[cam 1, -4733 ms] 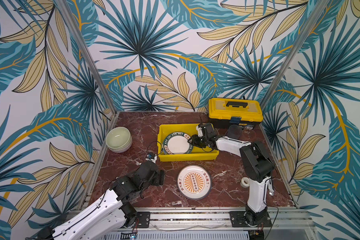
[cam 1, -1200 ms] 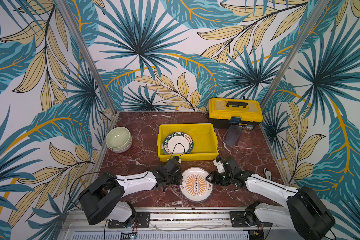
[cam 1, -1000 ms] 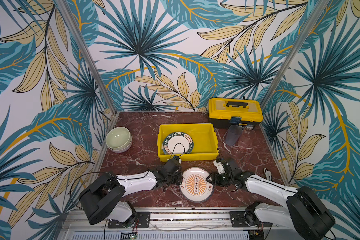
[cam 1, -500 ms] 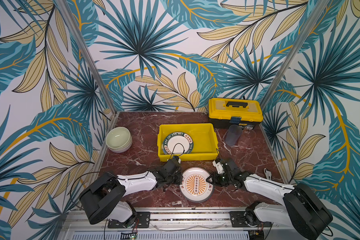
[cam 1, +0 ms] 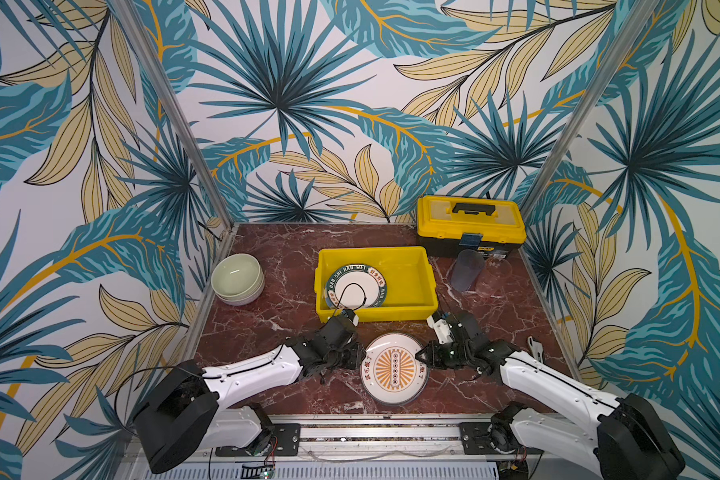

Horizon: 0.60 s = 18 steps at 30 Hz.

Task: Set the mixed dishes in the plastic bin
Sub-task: 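Lift the sunburst plate with the right gripper into the bin while left releases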

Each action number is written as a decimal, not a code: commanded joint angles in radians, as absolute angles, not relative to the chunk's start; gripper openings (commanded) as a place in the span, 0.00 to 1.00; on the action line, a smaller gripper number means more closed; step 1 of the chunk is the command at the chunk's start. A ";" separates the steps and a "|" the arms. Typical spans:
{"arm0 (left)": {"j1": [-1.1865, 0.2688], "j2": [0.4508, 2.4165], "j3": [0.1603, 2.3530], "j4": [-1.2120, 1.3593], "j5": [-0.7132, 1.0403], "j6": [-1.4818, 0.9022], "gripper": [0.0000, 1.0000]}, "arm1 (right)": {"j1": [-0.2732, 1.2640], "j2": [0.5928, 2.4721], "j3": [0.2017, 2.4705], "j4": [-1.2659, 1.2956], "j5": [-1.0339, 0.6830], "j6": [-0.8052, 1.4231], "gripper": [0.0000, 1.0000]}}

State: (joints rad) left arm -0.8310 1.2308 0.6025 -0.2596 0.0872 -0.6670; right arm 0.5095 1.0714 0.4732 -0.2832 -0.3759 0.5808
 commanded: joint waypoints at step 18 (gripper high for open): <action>-0.807 0.856 0.602 -0.542 -0.094 -0.612 0.81 | 0.511 0.929 0.756 -0.545 -0.276 0.482 0.01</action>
State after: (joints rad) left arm -0.8143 0.8951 0.6071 -0.5049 -0.0319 -0.6300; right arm 0.5095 0.9546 0.7017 -0.5262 -0.3111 0.4984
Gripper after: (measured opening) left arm 0.799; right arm 0.082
